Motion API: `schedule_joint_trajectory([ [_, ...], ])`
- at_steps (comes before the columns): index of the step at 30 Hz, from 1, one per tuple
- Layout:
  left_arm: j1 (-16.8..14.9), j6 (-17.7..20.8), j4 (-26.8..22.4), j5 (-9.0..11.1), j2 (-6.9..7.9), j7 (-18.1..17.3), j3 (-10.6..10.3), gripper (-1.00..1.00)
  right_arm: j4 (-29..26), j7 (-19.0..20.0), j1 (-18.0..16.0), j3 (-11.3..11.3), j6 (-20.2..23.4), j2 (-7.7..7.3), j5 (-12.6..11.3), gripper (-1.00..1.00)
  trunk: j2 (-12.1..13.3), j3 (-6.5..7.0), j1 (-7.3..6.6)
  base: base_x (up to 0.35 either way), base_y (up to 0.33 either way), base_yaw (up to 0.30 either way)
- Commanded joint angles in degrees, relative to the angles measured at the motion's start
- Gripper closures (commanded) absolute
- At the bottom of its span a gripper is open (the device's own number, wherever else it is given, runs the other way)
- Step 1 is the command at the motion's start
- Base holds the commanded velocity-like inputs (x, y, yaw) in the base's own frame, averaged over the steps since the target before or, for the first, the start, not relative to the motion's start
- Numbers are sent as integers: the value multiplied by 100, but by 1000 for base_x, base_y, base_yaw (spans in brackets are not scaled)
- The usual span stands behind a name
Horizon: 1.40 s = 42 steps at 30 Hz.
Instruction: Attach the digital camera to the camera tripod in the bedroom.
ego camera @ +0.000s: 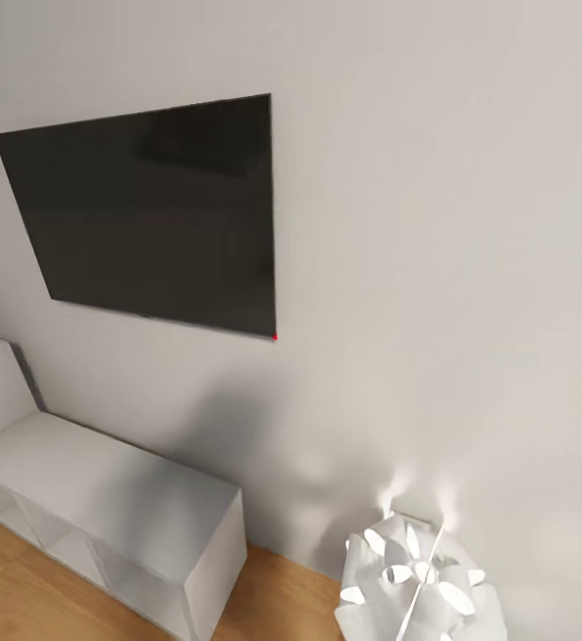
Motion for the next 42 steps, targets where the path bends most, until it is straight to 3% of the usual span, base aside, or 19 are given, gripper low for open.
schedule_joint_trajectory([
  [1, 2, 2, -9, 34, 1, 1, -3, -100, 0, -5, -1, 6, -17, -2, 27, -100, -2, -4, 2, 235, -152, 48],
  [17, 2, 1, 0, 91, 3, 9, 41, -100, 0, -31, -1, 16, -34, -7, 229, -100, -2, -4, 2, 77, -44, 223],
  [32, 2, 2, -3, 119, 3, 10, 60, -100, 0, -42, -1, 15, -47, -6, 253, -100, -2, -4, 2, 2, -1, 267],
  [42, 2, 2, -1, 242, 11, 10, 64, -100, 0, -42, -1, 15, -48, -5, 254, -100, -2, -4, 2, 0, 0, 268],
])
